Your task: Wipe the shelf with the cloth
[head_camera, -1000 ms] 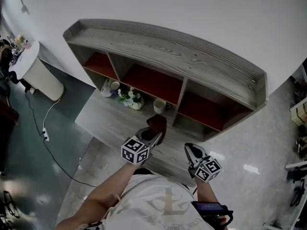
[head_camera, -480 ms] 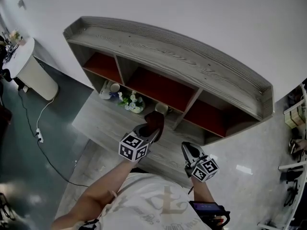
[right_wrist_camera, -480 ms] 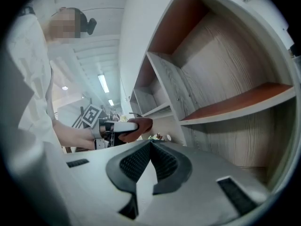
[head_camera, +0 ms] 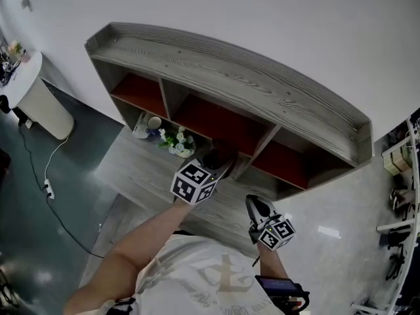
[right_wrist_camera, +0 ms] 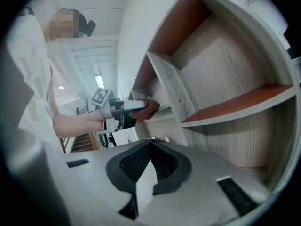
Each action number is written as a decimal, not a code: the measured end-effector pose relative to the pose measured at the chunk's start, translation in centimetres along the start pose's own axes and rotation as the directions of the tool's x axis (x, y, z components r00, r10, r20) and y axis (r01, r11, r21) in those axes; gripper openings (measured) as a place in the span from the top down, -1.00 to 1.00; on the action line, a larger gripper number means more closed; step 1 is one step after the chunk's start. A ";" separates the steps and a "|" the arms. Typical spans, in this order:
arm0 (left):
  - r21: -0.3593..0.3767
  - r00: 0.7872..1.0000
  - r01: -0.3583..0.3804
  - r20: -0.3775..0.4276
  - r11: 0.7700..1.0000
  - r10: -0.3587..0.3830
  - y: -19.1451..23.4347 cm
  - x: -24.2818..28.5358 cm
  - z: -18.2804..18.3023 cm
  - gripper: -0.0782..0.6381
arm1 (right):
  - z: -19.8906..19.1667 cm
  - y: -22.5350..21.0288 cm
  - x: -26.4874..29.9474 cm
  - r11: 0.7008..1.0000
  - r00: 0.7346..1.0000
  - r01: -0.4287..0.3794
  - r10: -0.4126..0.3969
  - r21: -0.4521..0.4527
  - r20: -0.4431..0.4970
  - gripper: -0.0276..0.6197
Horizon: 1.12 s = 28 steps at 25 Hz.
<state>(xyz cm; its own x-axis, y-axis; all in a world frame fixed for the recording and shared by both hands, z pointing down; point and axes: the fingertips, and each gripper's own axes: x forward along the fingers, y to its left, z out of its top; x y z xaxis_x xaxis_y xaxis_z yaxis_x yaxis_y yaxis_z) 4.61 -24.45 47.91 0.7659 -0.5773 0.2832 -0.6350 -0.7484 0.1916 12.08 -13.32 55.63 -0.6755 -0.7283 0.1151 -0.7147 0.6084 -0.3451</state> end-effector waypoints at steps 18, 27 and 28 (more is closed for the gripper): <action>0.206 0.957 0.117 -0.284 0.972 -0.055 -0.3 10.2 4.0 0.51 | 0.8 -0.3 0.5 1.000 0.999 0.030 -0.030 -0.005 0.018 0.90; 0.182 0.930 0.112 -0.365 0.977 -0.039 0.1 11.2 3.0 0.52 | 0.6 -0.8 0.4 0.999 0.999 0.044 -0.044 0.006 0.014 0.90; 0.182 0.931 0.110 -0.364 0.977 -0.036 0.1 11.1 3.0 0.52 | 0.7 -0.8 0.5 0.999 0.999 0.043 -0.043 0.005 0.012 0.90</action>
<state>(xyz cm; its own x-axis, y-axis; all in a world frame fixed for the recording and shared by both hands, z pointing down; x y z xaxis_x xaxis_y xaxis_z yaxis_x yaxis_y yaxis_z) 13.38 -31.94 48.26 0.6989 -0.3909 0.5990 -0.5181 -0.8540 0.0473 12.47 -14.37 55.33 -0.6421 -0.7574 0.1185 -0.7419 0.5750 -0.3448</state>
